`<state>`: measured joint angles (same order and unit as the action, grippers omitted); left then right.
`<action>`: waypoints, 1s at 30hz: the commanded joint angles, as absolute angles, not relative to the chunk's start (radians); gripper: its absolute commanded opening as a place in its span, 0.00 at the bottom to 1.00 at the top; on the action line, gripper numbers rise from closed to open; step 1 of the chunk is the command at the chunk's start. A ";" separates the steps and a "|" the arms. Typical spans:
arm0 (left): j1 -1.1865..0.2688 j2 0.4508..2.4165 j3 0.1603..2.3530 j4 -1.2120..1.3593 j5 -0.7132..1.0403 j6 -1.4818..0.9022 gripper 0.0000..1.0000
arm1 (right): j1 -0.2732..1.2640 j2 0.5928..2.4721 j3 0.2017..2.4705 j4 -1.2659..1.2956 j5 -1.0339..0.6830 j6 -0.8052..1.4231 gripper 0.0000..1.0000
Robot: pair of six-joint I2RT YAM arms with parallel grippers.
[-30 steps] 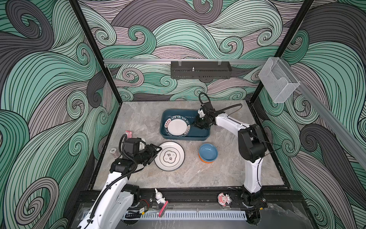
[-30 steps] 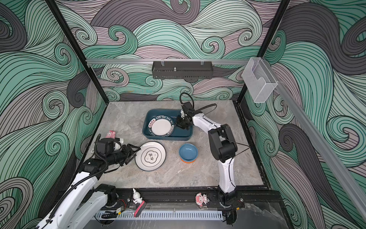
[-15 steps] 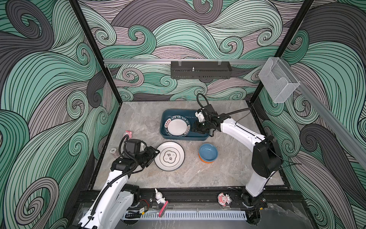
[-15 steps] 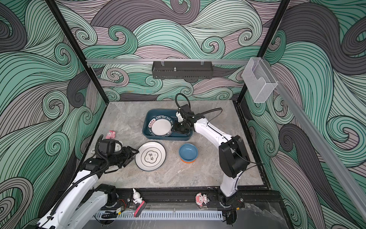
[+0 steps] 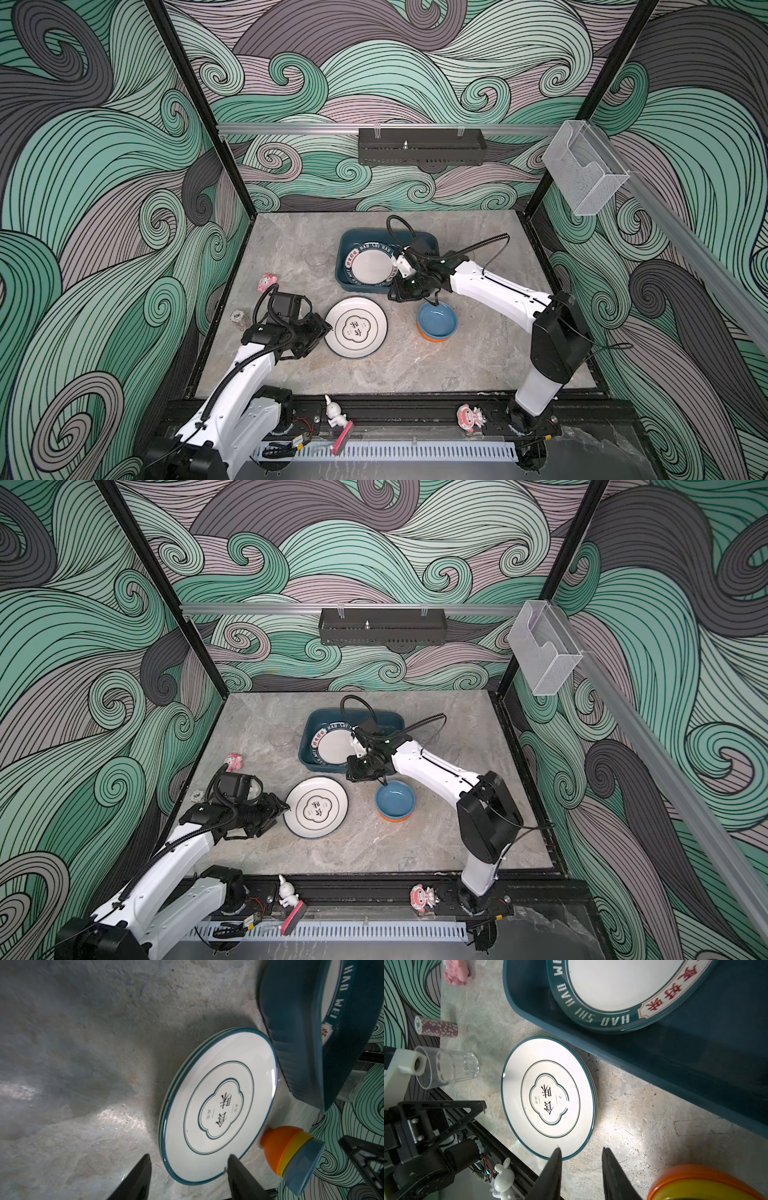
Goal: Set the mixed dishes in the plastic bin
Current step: 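Withdraw the right gripper from the bin toward the white cloud-logo plate, then lower the right gripper onto the cloud-logo plate rim nearest the bin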
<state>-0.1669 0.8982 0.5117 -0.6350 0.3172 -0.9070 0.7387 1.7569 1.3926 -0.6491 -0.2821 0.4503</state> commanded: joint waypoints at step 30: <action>-0.170 1.138 0.495 -0.502 0.353 -0.838 0.48 | 0.837 2.071 1.598 -0.757 -0.164 0.397 0.40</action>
<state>-0.1669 1.1309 0.5014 -0.5076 0.3450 -0.8516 0.8307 2.0495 1.5707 -0.7261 -0.1898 0.4076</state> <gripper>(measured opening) 0.483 0.397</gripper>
